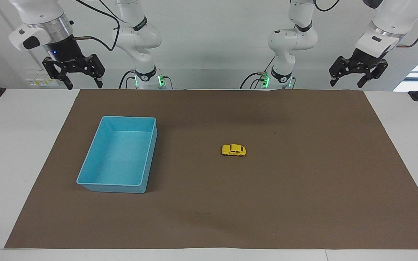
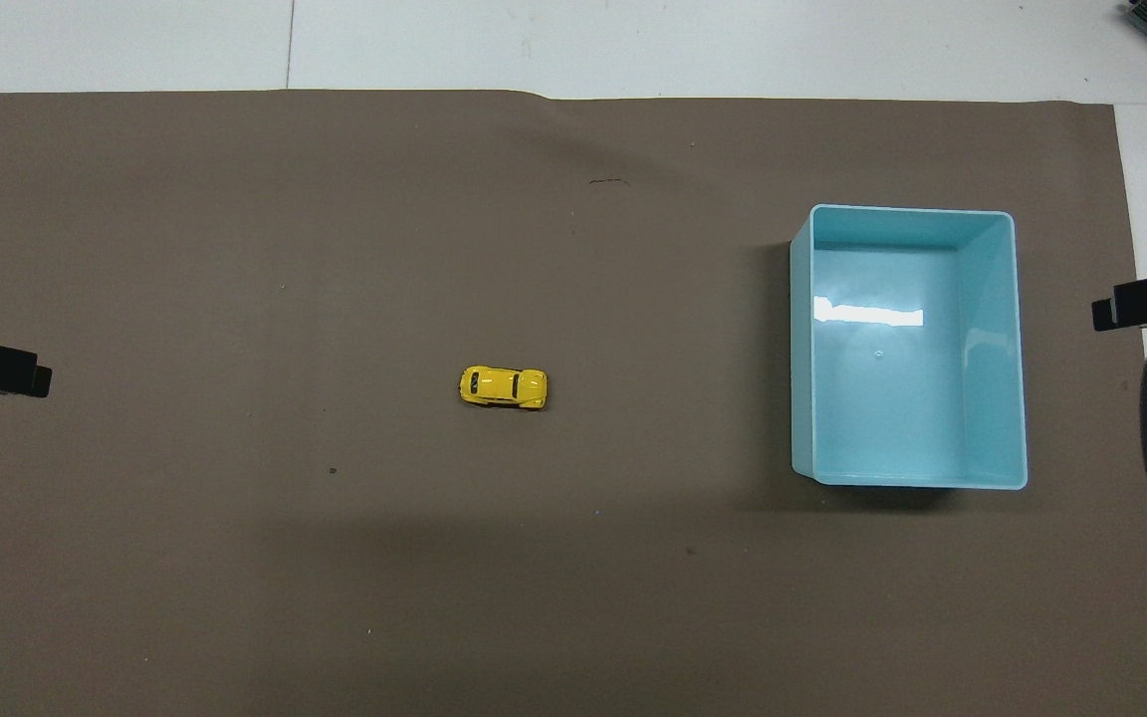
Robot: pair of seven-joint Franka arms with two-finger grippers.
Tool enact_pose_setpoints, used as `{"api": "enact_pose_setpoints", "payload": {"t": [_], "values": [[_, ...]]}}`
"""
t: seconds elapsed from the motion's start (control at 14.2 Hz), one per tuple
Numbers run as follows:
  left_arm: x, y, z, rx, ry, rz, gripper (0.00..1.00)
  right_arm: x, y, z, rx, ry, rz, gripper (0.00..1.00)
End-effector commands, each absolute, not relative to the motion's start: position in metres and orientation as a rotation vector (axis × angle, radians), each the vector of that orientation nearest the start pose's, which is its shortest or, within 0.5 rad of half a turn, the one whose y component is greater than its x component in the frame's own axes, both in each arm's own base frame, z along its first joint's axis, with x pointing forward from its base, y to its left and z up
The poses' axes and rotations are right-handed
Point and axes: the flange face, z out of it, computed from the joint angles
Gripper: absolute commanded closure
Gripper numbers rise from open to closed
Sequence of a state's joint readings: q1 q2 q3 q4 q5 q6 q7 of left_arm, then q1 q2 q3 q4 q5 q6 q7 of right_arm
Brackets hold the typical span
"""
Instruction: Wind up and store yellow beetle car
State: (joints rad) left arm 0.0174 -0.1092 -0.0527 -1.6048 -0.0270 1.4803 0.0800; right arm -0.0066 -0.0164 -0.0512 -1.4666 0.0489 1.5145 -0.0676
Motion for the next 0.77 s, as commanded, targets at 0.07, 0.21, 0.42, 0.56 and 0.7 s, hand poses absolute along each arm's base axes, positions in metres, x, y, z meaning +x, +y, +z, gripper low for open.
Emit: {"api": "enact_pose_setpoints", "payload": {"t": [0.07,0.21,0.42,0.56,0.7], "values": [[0.505,-0.025,0.659,-3.164,0.198,0.033,0.0,0.538,-0.026,0.68,-3.106,-0.005,-0.103,0.0],[0.505,-0.026,0.659,-3.164,0.201,0.033,0.0,0.538,-0.027,0.68,-3.106,-0.003,-0.103,0.0],[0.508,-0.026,0.656,-3.165,0.193,0.036,0.0,0.538,-0.026,0.68,-3.106,-0.005,-0.103,0.0],[0.513,-0.026,0.651,-3.165,0.193,0.026,0.0,0.538,-0.026,0.68,-3.104,-0.008,-0.103,0.0],[0.518,-0.028,0.642,-3.169,0.126,0.025,0.0,0.538,-0.026,0.68,-3.106,-0.008,-0.103,0.0]]}}
